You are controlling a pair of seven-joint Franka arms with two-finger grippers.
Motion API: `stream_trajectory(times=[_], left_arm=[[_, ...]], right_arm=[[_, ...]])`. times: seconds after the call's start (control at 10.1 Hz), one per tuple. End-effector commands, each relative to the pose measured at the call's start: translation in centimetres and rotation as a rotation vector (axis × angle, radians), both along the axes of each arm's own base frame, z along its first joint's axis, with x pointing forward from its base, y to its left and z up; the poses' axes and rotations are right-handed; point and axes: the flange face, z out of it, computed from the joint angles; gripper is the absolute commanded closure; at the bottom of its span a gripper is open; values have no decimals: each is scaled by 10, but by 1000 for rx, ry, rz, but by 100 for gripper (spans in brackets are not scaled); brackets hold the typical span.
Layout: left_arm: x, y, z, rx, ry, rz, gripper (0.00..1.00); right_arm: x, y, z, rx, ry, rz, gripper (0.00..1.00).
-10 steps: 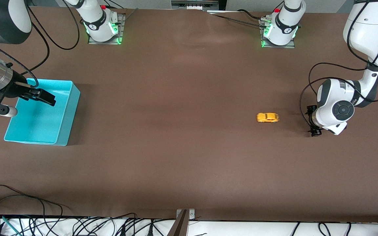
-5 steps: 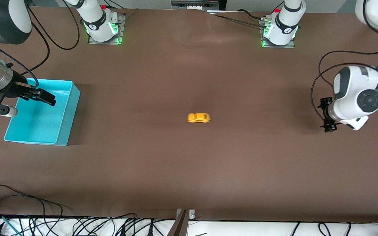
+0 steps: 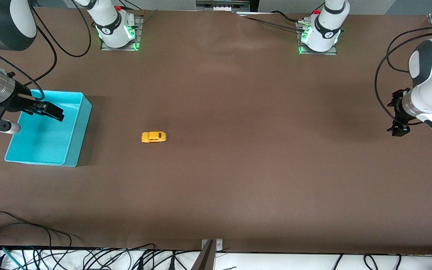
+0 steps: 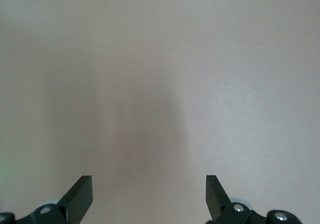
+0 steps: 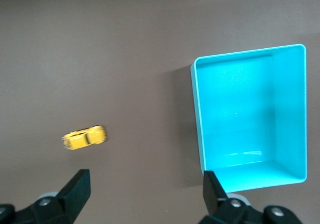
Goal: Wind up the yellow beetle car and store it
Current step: 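Open the left gripper, letting the car roll toward the cyan bin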
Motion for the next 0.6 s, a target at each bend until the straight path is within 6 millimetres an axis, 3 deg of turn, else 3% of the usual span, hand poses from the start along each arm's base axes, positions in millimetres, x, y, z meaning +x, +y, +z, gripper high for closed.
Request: stream_trajectory(times=[0.0, 0.3, 0.4, 0.5], left_arm=[[-20, 6, 48, -47, 56, -195, 0], [-41, -3, 97, -84, 115, -500, 0], [-48, -3, 109, -101, 144, -600, 0], [-48, -18, 115, -116, 177, -707, 0]], right_arm=[[-3, -1, 6, 18, -7, -7, 0], [-2, 2, 13, 19, -26, 10, 0], [1, 16, 5, 19, -23, 93, 0], [13, 19, -13, 14, -27, 219, 0]])
